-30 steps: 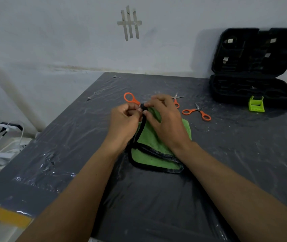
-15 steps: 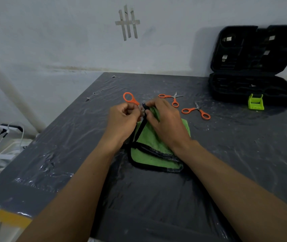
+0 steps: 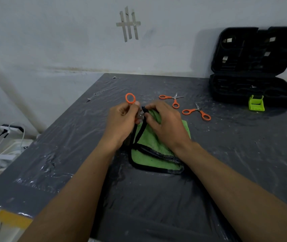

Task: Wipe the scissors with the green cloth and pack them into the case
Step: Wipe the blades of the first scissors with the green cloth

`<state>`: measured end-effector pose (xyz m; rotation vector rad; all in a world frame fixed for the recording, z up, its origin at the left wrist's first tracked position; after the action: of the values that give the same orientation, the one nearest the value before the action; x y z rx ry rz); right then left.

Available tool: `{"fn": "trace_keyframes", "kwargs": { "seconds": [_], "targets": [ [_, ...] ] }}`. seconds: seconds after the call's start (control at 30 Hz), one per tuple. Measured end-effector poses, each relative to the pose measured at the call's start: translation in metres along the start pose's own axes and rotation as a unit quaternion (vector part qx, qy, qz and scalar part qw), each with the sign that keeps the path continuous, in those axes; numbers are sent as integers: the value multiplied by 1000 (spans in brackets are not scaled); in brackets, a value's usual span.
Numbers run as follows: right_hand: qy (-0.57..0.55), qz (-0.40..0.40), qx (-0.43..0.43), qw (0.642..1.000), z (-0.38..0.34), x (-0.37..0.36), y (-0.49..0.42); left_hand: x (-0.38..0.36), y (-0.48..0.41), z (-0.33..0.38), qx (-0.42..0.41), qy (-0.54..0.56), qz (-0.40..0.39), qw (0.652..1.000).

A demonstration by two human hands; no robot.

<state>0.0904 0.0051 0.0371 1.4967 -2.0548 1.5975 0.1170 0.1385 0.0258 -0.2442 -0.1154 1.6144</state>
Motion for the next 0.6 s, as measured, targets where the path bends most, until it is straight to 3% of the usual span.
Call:
{"fn": "trace_keyframes", "kwargs": {
  "seconds": [0.33,0.6],
  "targets": [
    [-36,14,-18,999,1,6,0,-4,-6,-5,-26,-78,-60,995],
    [-28,24,-45,998,7,7,-1,-8,-4,-1,-63,-124,-59,988]
  ]
}}
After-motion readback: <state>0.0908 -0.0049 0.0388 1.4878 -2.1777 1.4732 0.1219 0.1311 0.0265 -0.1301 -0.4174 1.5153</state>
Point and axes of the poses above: each hand's wrist, its own y-axis away from the middle knuckle, its own x-axis out of the back of the hand, z = x × y, the point moved 9 cm from there along -y, towards the middle knuckle, and after that the axes turned 13 degrees about y, right-handed, at the moved point
